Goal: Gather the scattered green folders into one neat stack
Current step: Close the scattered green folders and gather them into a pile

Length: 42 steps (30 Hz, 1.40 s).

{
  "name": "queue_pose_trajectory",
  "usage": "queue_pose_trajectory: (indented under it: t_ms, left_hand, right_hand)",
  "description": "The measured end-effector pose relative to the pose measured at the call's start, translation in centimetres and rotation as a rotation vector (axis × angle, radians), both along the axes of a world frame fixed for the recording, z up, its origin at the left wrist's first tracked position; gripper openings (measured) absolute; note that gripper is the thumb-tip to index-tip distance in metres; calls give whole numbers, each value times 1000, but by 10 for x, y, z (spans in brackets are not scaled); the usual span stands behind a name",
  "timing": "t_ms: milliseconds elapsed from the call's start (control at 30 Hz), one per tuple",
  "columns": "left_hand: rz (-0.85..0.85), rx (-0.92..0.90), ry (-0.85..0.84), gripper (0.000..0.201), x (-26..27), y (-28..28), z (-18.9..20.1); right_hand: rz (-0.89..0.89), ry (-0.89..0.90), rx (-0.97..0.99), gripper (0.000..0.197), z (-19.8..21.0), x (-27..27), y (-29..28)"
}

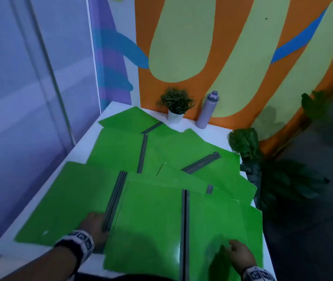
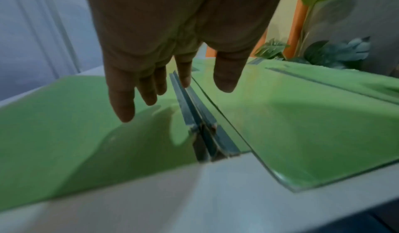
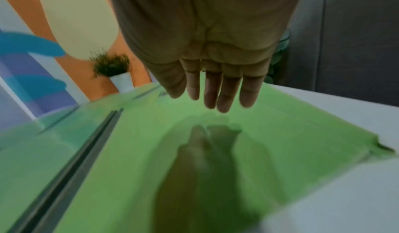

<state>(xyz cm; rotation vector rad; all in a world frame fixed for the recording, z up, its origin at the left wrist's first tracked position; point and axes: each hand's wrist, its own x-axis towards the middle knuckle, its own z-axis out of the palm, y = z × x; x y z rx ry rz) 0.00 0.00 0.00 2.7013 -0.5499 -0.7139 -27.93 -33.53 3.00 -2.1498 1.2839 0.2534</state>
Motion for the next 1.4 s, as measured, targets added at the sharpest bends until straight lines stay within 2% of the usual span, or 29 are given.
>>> queue_pose_trajectory:
  t_ms: [67,200,267,333,433,500,700,833,933,1067,1100,1233,1333,1400]
  left_hand:
    - [18,64,-17,40,-2,1,-4]
    - [41,149,-29,43,-13,2,-12]
    - [58,153,-32,45,-16,0,-14]
    - [93,108,18,37,-18,-4,-14]
    - [157,1,132,20,-17,-14,-12]
    - [181,-6,194,18,-17,-20,-12]
    - [117,130,138,19,-8,-24,-10]
    - [97,234,166,25,3,-20,-17]
    - [170,123,92,8,6,-29,15]
    - [287,-66,-118,22,21,-27,55]
    - [303,-98,-175,23,24,-25,64]
    - [362,-256,-361,23,38,-19,107]
    - [401,-350,-481,20,44,-17,142]
    - [433,-425,-497,14,39,-18,163]
  right_hand:
    - [1,18,-23,40,-5,4,3]
    - [228,57,-70,39,-20,14,32]
    - [299,52,-52,38,-28,20,47]
    - [351,73,-78,38,-36,22,56]
    - [381,134,-103,43,-40,21,62]
    - [399,149,-101,47,-39,19,63]
    - [424,146,-97,44,-31,16,63]
    - [432,129,-123,41,-27,21,63]
    - [525,109,-161,50,-26,25,66]
    - [751,240,-105,96,-30,23,81]
    - [777,278,-94,102,-32,23,84]
    - [735,317,-132,107,-41,22,85]
    - [663,329,-180,97,-38,22,78]
    - [585,325,-195,91,-28,24,66]
